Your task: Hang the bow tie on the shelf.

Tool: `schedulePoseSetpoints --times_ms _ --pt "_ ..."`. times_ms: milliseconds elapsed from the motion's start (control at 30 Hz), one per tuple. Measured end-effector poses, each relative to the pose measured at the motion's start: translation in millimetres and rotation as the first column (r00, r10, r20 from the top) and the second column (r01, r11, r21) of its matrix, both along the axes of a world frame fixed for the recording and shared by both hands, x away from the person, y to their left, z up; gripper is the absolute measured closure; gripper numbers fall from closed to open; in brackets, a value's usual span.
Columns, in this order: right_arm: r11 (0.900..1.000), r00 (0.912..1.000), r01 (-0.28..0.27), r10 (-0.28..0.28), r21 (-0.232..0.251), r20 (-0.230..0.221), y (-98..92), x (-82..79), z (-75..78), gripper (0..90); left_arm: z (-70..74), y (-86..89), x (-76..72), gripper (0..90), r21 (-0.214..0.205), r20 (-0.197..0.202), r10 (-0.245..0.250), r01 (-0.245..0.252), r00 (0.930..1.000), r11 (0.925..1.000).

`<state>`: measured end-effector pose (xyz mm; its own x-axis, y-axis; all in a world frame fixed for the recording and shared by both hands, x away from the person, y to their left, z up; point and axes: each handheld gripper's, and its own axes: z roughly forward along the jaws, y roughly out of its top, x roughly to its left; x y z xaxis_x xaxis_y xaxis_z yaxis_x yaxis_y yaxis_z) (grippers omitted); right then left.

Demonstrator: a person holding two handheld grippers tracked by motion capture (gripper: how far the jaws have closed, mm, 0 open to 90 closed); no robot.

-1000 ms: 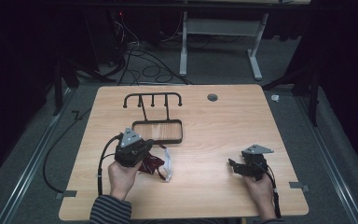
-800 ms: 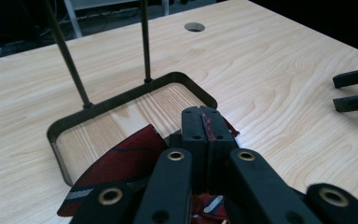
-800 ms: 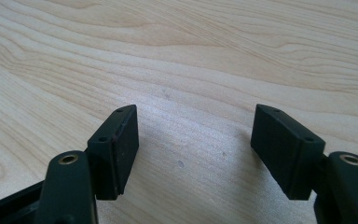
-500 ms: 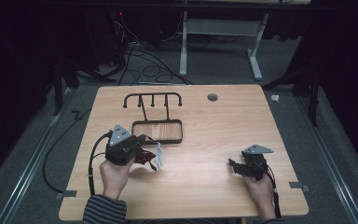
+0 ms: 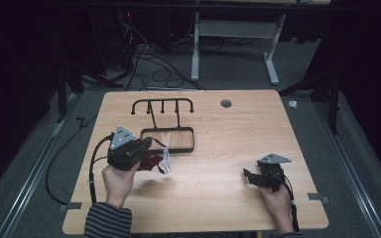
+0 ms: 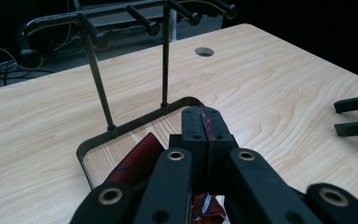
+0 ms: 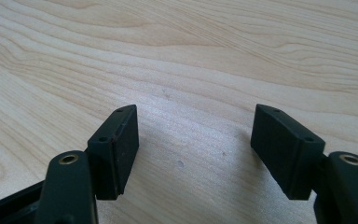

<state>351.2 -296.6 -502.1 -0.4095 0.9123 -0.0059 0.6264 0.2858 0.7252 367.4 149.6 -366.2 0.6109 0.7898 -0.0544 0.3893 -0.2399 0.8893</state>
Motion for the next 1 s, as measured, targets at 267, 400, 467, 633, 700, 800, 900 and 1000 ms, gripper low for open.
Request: schedulePoseSetpoints --times_ms 267,400,467,633,700,800,900,1000 --pt "1.0000 1.0000 -0.001 0.001 0.001 -0.001 -0.3 0.0 0.1 33.6 3.7 -1.5 7.0 89.6 -0.009 -0.003 -0.003 0.003 1.0000 1.0000" --pt "1.0000 1.0000 -0.001 0.001 0.001 -0.001 -0.3 0.0 0.1 33.6 5.6 -1.3 9.8 89.6 -0.011 -0.007 -0.002 0.002 1.0000 0.9999" --pt "1.0000 1.0000 -0.002 0.002 0.002 -0.001 -0.3 0.0 0.1 33.6 6.3 -0.7 11.7 89.6 -0.020 -0.012 -0.005 0.005 0.9999 0.9998" --pt "1.0000 1.0000 -0.001 0.001 0.000 0.000 -0.1 0.0 0.0 33.6 9.2 -2.2 14.3 89.6 -0.026 -0.014 -0.015 0.014 0.9998 0.9996" --pt "1.0000 1.0000 0.000 0.000 0.001 0.000 -0.1 0.0 0.0 33.6 10.7 -3.1 16.1 89.6 -0.028 -0.018 -0.019 0.018 0.9997 0.9994" --pt "1.0000 1.0000 -0.001 0.001 0.000 0.000 -0.1 0.0 0.0 33.6 13.3 -4.2 19.0 89.6 -0.033 -0.018 -0.024 0.023 0.9996 0.9992" --pt "1.0000 1.0000 -0.002 0.002 0.001 -0.001 -0.3 0.0 0.1 33.6 15.4 -5.5 21.9 89.6 -0.034 -0.017 -0.026 0.026 0.9995 0.9991" --pt "1.0000 1.0000 -0.001 0.001 0.001 0.000 -0.2 0.0 0.0 33.5 17.5 -7.9 24.2 89.6 -0.031 -0.015 -0.031 0.031 0.9994 0.9991"
